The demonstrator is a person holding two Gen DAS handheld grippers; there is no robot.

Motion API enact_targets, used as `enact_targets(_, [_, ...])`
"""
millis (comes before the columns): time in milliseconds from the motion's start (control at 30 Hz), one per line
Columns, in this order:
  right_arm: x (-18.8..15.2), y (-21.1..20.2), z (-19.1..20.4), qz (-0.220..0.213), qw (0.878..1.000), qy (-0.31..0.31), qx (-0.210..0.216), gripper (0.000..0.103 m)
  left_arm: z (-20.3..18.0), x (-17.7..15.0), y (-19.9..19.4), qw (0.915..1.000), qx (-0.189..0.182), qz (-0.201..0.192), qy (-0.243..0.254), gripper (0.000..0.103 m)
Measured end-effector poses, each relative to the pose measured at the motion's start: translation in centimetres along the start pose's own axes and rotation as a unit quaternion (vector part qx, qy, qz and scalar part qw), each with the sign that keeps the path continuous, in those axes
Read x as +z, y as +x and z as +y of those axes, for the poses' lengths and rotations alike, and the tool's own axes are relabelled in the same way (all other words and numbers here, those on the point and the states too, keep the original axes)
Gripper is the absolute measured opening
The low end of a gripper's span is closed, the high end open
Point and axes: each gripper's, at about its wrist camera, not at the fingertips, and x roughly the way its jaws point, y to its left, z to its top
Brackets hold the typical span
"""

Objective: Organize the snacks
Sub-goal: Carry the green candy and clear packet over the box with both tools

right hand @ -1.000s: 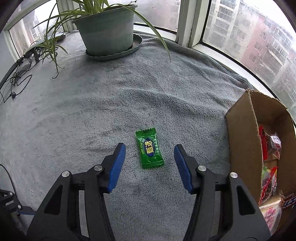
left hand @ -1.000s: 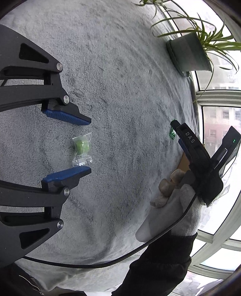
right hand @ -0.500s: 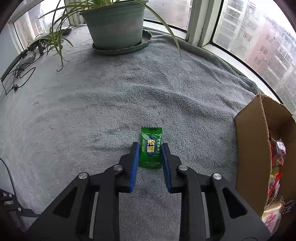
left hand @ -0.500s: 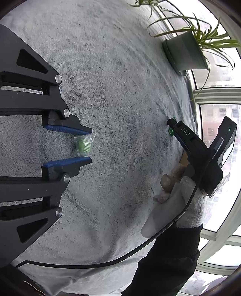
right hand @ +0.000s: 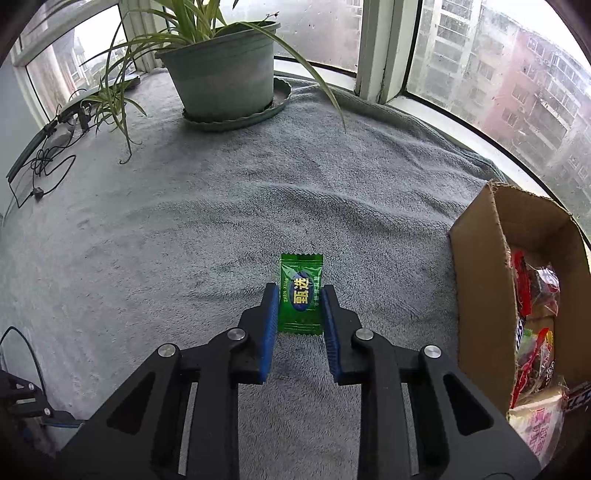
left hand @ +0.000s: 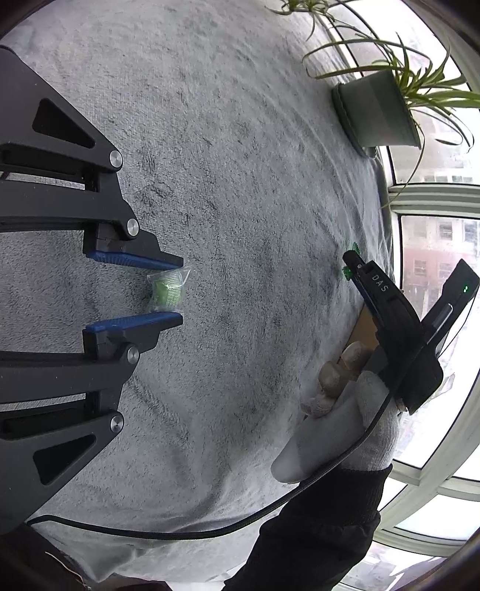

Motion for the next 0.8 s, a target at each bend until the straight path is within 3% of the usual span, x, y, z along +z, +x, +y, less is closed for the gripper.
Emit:
enact_targets(500, [0.0,-6.7,-1.8,-0.06,0.998,0.031,-0.014,0.024,1.5,2.8,-1.5,0.9993,-0.015,-0.024,-0.023,0.021])
enact_targets(800, [-1.9,-10.3,-5.5,-0.081,0.993,0.069,-0.054,0.024,0.2,7.6,-0.9,0.9982,-0.027,-0.049,0.019,0.021])
